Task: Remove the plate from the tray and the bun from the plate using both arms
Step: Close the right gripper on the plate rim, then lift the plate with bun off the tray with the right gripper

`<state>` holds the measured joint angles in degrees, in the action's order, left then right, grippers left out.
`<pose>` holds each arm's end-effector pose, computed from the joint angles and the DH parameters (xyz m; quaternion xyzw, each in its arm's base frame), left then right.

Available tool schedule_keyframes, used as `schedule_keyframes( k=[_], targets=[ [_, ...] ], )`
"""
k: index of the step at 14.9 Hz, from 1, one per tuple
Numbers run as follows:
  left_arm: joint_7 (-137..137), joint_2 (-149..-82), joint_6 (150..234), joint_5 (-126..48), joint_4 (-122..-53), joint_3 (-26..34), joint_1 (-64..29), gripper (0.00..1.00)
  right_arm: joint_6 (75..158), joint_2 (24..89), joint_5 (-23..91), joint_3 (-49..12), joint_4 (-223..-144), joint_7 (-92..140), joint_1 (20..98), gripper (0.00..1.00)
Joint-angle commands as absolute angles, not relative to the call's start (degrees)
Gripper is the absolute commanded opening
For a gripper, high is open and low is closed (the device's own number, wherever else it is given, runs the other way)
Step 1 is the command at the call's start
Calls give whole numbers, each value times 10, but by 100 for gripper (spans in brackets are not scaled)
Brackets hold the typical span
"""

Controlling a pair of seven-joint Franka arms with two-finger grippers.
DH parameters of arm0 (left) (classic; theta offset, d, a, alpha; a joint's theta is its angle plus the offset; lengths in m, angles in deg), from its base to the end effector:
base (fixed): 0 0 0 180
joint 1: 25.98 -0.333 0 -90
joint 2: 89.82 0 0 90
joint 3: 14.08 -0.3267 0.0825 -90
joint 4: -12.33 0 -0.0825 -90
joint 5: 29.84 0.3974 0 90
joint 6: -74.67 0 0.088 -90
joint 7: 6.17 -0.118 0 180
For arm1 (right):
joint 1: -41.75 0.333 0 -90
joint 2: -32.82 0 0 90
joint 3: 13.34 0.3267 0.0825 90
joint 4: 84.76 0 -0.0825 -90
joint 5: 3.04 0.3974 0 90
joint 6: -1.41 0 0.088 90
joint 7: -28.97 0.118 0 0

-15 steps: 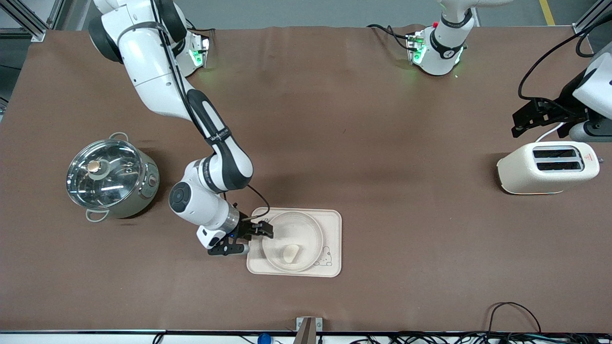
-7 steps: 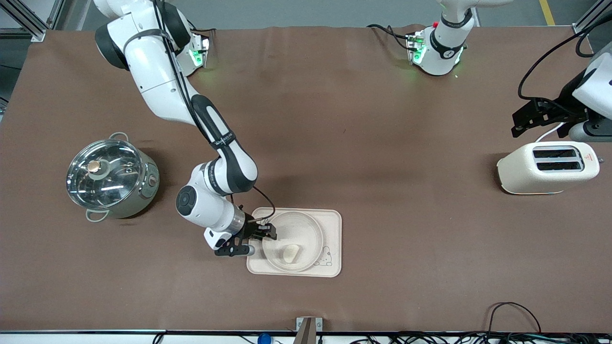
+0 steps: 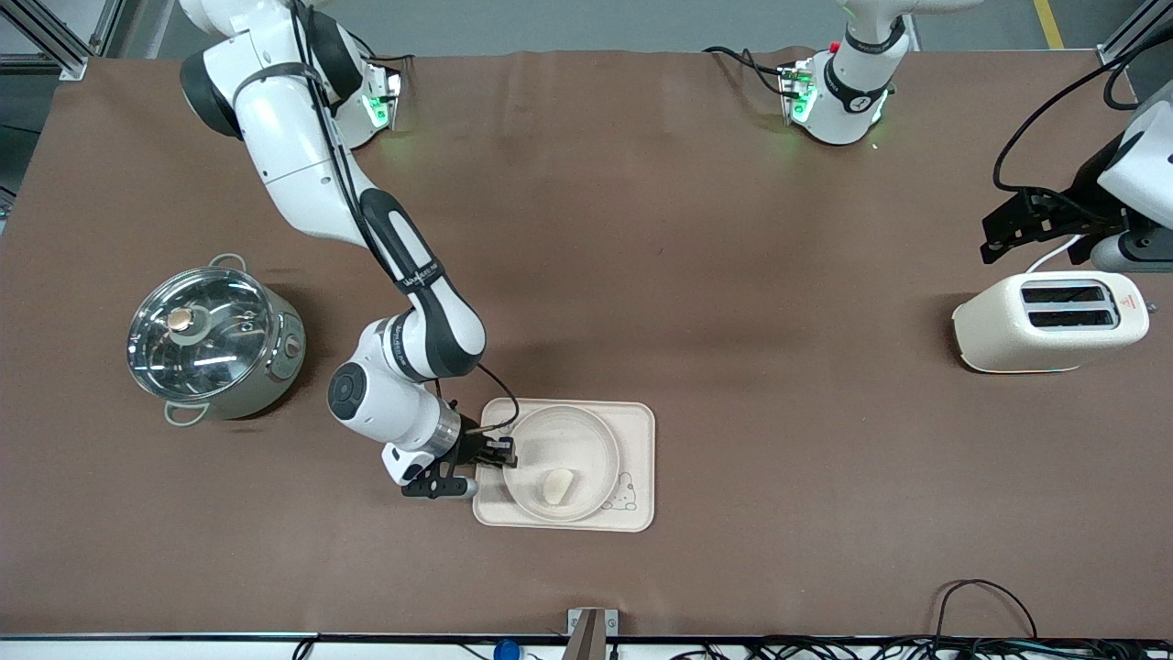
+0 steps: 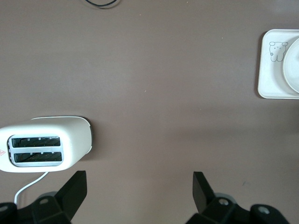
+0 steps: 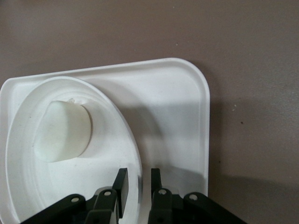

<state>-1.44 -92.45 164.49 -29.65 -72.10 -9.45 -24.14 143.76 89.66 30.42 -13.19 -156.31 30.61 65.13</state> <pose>0.5800 -0.0642 0.6448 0.9996 -0.0150 0.0240 0.0025 0.7290 0.3183 0.1675 -0.9720 0.0214 -0.0692 0.2237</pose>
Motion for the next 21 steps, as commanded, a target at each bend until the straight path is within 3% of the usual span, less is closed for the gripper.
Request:
schedule_keyframes(
  k=[1,5,13,21],
  targets=[
    [-16,-928,1634,-292,-711,-92,-242,100,1436,907,313,-122,-1548,301,643,19],
    [-17,-928,1634,-293,-711,-92,-242,100,1434,907,313,-122,-1548,300,641,10],
    [-17,-928,1632,-293,-711,-92,-242,100,1425,888,311,-123,-1548,300,642,3],
    [-17,-928,1632,-292,-711,-92,-242,100,1310,801,308,-125,-1595,286,631,1]
  ],
)
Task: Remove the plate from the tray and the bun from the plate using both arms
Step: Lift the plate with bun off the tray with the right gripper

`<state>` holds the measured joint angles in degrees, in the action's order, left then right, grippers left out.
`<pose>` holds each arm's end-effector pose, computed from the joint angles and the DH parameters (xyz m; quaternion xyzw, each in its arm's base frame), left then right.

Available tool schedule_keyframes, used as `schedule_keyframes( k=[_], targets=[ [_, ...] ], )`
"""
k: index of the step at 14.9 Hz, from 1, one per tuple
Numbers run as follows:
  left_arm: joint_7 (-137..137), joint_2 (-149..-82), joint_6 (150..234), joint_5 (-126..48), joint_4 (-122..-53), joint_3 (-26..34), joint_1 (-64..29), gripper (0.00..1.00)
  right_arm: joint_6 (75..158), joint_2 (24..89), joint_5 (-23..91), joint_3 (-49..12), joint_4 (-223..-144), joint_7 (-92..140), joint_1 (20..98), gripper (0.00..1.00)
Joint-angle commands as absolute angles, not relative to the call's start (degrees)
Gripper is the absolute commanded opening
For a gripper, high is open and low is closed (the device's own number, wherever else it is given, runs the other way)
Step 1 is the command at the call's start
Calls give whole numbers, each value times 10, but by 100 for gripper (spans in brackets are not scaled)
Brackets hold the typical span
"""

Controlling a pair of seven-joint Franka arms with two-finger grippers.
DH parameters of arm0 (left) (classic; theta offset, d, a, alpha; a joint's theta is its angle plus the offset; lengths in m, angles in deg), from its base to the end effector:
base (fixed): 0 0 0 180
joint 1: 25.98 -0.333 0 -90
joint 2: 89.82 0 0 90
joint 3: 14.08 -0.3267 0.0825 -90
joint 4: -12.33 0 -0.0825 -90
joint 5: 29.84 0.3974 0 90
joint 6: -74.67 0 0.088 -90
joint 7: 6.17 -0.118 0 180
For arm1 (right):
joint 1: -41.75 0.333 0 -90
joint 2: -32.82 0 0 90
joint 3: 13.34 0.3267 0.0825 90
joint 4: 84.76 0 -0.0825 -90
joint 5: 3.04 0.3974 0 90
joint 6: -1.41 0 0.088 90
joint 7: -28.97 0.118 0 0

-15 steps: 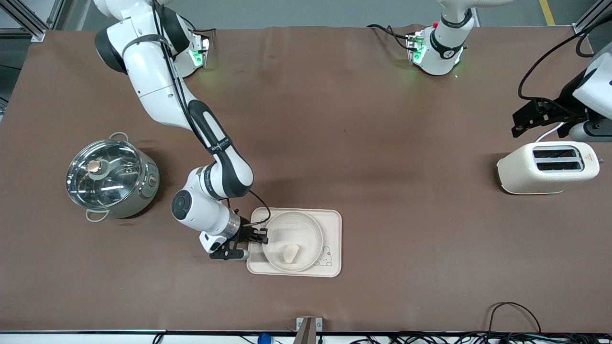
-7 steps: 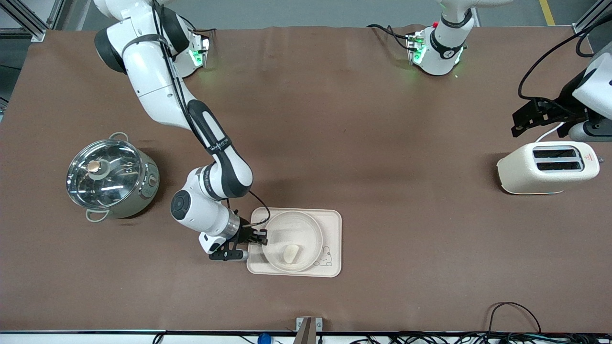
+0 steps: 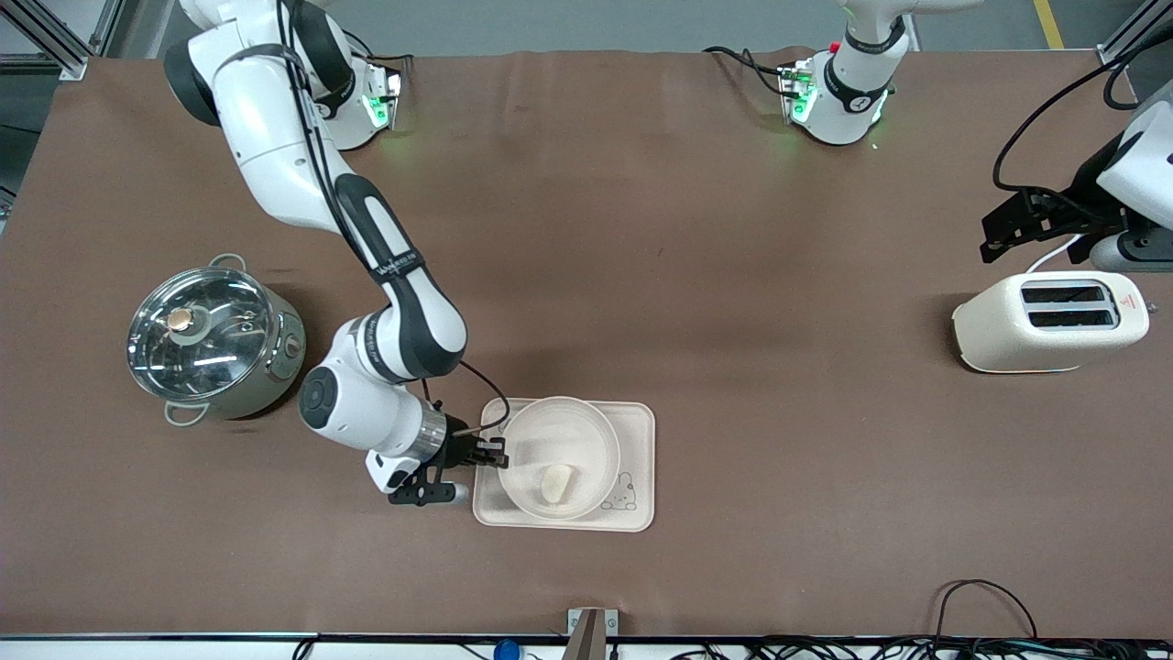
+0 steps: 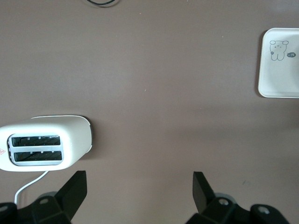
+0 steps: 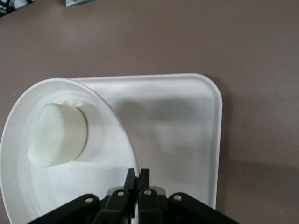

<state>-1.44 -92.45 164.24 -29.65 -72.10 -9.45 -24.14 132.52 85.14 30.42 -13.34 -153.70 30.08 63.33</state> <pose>0.5796 -0.0641 0.6444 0.9996 -0.0150 0.0219 0.0023 0.7386 0.3106 0.2349 -0.9692 -0.0023 -0.0349 0.2440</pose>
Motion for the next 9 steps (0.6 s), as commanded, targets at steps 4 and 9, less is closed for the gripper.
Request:
schedule_keyframes(
  k=[4,9],
  targets=[
    [-18,-928,1632,-293,-711,-92,-243,100,1356,703,307,-125,-1743,257,665,1],
    [-17,-928,1632,-293,-711,-92,-243,100,1465,617,307,-122,-1930,251,736,1]
  ],
)
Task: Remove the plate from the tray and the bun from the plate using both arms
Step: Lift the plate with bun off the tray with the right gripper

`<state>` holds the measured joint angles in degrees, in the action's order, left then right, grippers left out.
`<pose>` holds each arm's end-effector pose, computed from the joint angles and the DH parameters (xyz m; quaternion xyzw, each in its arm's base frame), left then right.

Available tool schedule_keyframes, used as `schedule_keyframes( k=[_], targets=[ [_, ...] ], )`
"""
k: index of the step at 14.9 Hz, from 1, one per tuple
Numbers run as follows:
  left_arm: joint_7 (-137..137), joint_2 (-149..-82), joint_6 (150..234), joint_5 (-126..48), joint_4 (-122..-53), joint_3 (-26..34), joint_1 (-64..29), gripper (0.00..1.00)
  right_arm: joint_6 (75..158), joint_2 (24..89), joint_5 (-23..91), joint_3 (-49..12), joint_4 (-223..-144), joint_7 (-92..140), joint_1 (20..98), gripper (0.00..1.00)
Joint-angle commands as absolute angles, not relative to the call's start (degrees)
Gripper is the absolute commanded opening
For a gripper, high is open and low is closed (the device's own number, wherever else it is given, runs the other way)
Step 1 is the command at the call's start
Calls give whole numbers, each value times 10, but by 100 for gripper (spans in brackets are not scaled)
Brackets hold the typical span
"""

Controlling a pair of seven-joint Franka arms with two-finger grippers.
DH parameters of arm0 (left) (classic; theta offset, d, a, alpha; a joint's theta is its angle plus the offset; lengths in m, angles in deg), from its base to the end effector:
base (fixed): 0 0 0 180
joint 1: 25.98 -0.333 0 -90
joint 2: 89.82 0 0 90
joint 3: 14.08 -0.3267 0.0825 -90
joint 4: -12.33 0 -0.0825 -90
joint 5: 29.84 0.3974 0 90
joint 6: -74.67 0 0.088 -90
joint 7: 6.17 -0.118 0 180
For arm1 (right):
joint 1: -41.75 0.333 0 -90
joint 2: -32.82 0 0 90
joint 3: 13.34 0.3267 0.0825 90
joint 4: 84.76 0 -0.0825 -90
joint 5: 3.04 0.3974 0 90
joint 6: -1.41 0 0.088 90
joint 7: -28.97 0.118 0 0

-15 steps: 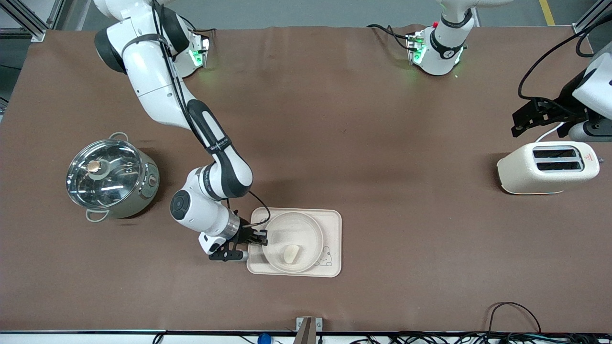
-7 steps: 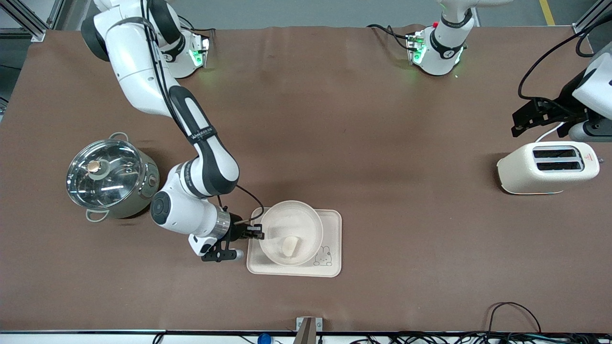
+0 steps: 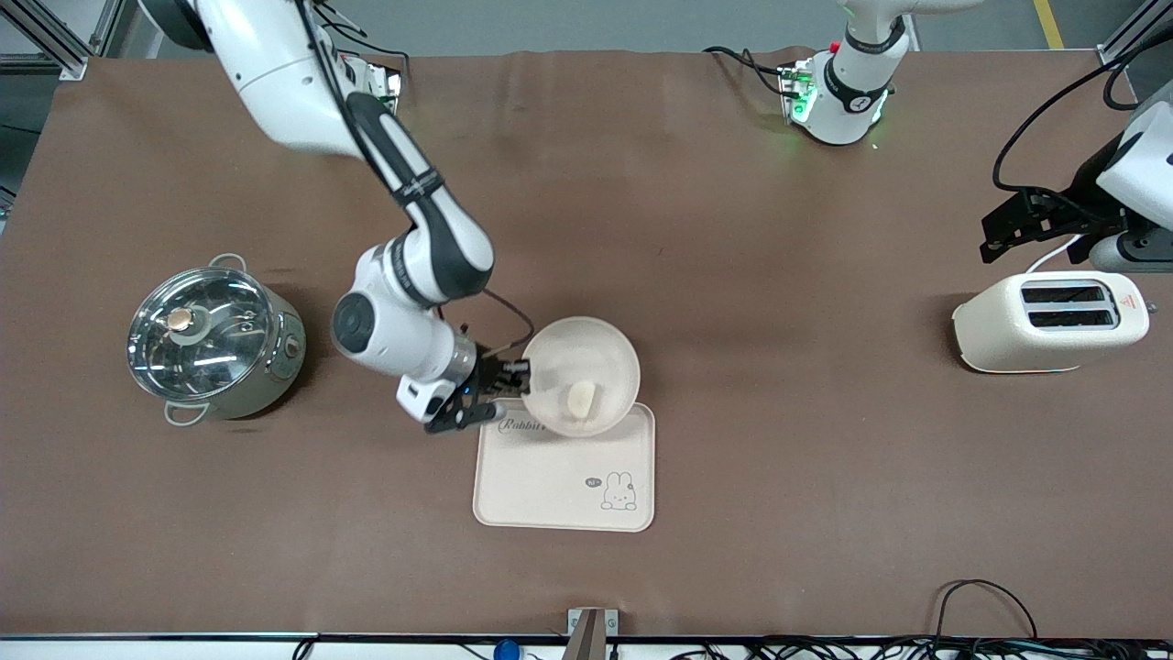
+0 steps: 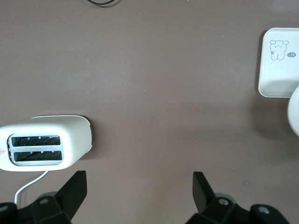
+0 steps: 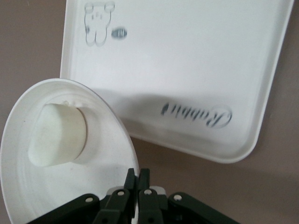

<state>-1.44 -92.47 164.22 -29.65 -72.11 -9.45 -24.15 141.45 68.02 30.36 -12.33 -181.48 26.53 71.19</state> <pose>0.5796 -0.0640 0.6441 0.9997 -0.0150 0.0214 0.0023 0.6116 0.3632 0.2450 -0.9741 -0.0701 -0.0157 0.2146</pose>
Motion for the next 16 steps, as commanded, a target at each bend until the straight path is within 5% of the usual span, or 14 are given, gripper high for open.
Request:
schedule_keyframes(
  k=[1,4,8,10,12,14,16],
  targets=[
    [-17,-928,1632,-293,-711,-92,-243,100,1483,617,307,-121,-1950,247,749,1],
    [-18,-928,1632,-294,-711,-92,-243,100,1562,620,311,-118,-1990,247,789,1],
    [-18,-928,1632,-293,-711,-92,-243,100,1564,633,313,-116,-1986,248,801,3],
    [-18,-928,1632,-293,-711,-92,-243,100,1558,638,313,-117,-1977,251,801,21],
    [-18,-928,1631,-294,-711,-92,-243,100,1549,641,313,-118,-1968,248,796,69],
    [-18,-928,1631,-294,-711,-92,-243,100,1529,640,312,-119,-1957,248,788,100],
    [-17,-928,1631,-294,-712,-92,-243,100,1507,639,310,-124,-1942,248,768,100]
  ],
)
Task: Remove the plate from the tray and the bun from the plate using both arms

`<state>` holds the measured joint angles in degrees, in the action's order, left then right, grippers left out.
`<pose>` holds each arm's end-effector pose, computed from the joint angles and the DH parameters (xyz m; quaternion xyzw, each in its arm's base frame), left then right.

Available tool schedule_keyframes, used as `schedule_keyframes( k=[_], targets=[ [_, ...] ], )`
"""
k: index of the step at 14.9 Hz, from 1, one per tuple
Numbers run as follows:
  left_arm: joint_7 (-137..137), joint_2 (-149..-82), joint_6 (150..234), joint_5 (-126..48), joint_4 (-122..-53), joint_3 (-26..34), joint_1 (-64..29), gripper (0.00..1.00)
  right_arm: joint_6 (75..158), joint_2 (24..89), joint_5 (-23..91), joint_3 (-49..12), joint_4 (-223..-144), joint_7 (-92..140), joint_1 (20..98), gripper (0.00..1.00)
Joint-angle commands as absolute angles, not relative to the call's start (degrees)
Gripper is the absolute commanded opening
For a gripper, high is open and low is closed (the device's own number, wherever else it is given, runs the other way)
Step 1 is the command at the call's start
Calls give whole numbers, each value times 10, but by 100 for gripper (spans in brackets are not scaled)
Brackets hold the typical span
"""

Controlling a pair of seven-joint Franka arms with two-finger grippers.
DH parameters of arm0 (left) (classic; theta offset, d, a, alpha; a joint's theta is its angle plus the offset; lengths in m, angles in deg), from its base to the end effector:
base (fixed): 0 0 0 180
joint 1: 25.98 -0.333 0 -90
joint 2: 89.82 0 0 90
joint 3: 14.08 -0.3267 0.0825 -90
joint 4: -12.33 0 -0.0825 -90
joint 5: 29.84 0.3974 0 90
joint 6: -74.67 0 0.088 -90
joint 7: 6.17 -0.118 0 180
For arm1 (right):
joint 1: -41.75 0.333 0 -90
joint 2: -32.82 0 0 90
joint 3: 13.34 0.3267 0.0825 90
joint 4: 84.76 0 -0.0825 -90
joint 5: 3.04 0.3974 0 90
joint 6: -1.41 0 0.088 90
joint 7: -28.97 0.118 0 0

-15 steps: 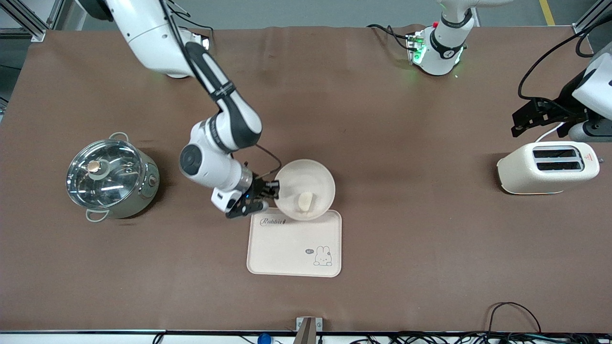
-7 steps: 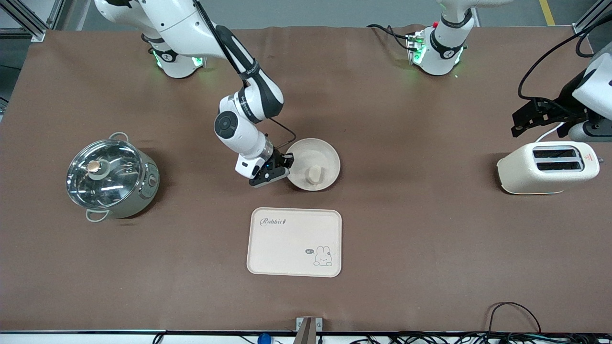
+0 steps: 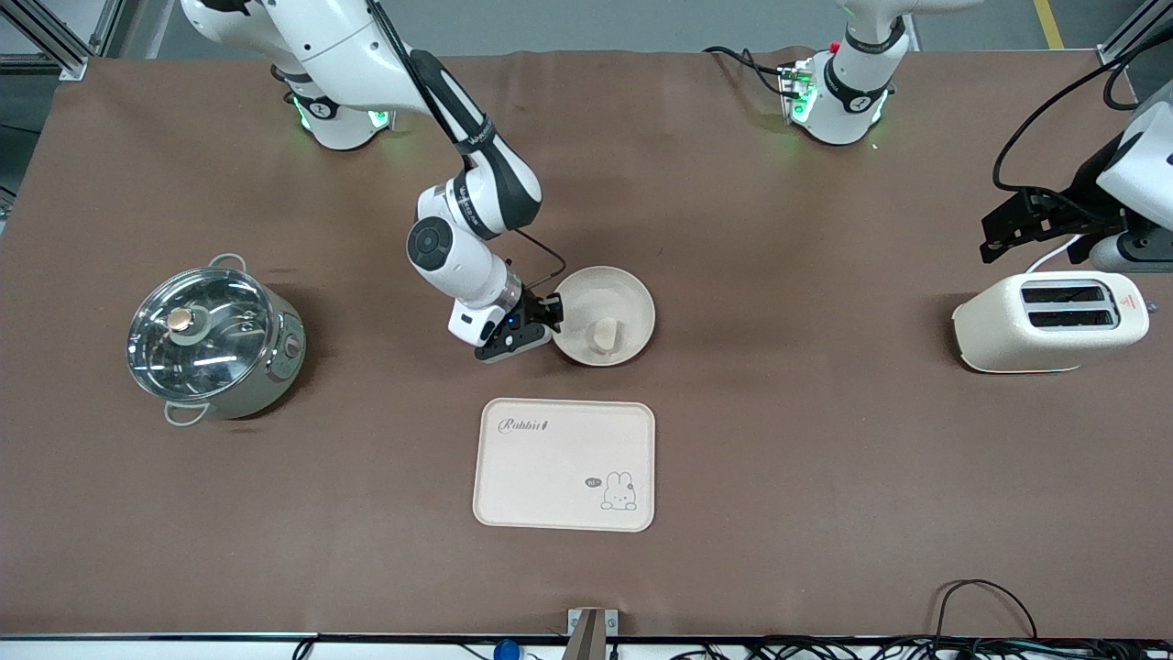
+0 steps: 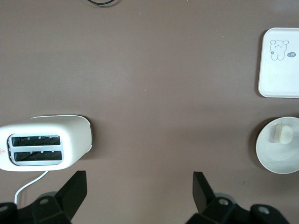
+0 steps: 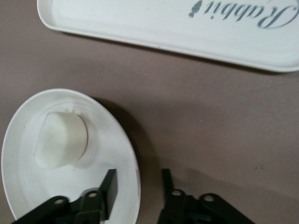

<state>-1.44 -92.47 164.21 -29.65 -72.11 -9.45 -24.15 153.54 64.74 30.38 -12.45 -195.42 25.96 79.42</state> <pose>0.5796 -0.0640 0.6441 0.9997 -0.0150 0.0213 0.0023 0.5187 0.3970 0.1971 -0.9779 -0.1107 -0.0267 0.1754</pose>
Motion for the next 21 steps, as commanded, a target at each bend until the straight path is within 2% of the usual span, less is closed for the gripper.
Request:
schedule_keyframes(
  k=[1,4,6,8,12,14,17,21],
  targets=[
    [-16,-931,1628,-297,-715,-92,-242,100,1492,639,306,-126,-1931,248,748,100],
    [10,-924,1620,-324,-735,-71,-235,100,1477,640,286,-129,-1909,244,673,100],
    [106,-946,1665,-326,-736,-13,-229,100,1474,654,267,-128,-1894,212,622,100],
    [227,-1001,1711,-317,-736,45,-200,100,1460,656,265,-128,-1892,177,608,100],
    [277,-1126,1831,-307,-735,52,-125,100,1436,656,263,-129,-1890,149,587,100],
    [360,-1187,1888,-243,-734,52,-69,100,1436,656,263,-129,-1882,149,585,100],
    [477,-1261,1954,-149,-733,53,-23,100,1436,656,261,-129,-1880,148,583,100],
    [562,-1323,2045,-140,-733,52,21,100,1433,656,260,-129,-1879,138,574,100]
  ],
)
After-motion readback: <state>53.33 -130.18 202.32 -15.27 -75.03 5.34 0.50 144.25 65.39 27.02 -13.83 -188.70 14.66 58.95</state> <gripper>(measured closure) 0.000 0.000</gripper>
